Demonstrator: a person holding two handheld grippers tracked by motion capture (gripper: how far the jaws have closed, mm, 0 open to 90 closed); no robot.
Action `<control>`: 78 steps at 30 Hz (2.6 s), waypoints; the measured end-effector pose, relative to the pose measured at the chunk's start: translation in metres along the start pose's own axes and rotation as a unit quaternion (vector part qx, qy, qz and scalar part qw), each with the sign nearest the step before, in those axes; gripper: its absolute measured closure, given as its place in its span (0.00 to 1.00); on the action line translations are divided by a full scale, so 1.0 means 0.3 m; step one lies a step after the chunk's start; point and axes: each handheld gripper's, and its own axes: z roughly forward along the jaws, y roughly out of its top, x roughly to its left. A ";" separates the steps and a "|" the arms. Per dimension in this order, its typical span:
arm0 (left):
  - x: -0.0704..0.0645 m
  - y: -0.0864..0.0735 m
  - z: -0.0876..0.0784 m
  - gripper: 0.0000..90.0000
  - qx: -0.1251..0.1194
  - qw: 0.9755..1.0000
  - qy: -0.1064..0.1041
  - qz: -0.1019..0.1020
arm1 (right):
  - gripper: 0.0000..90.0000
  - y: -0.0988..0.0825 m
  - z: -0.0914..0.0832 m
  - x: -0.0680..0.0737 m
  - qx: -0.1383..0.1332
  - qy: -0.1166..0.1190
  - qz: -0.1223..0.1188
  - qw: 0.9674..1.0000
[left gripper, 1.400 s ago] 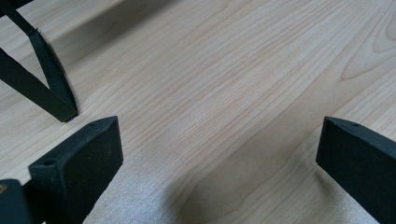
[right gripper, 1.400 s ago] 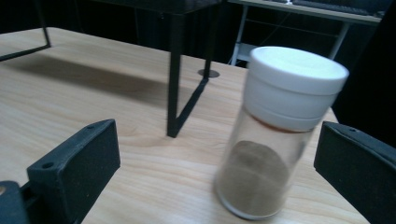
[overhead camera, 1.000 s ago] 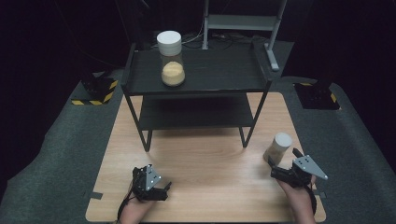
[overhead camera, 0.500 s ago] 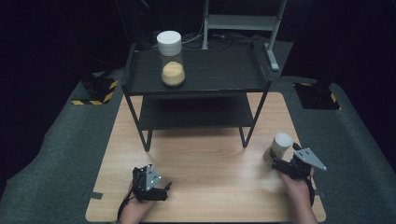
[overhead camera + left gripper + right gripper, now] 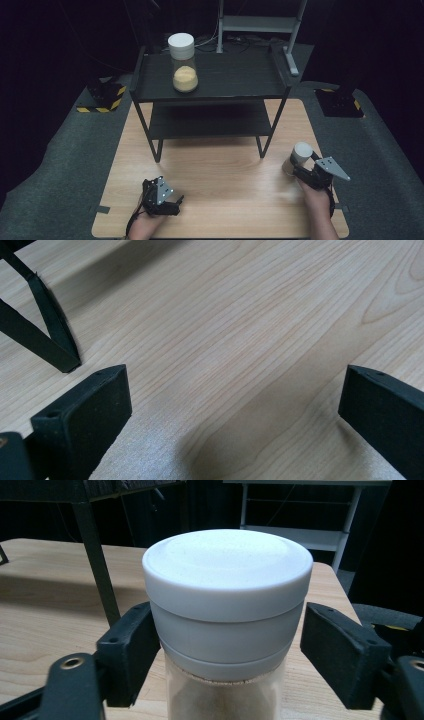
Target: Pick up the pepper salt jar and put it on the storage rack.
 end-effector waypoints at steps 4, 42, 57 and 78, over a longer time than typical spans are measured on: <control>0.002 -0.002 -0.001 0.01 -0.002 1.000 -0.001 -0.003 | 0.34 -0.009 0.004 -0.008 -0.005 0.008 0.002 1.000; 0.018 -0.004 -0.004 0.01 -0.002 1.000 -0.012 -0.005 | 0.38 0.040 -0.103 0.056 -0.021 0.057 -0.027 0.998; 0.021 -0.005 -0.004 0.01 -0.003 1.000 -0.014 -0.007 | 0.38 0.098 -0.171 0.136 -0.053 0.107 -0.040 0.992; 0.031 -0.006 -0.003 0.01 -0.003 1.000 -0.021 -0.008 | 0.38 0.178 -0.167 0.225 -0.067 0.165 -0.027 0.984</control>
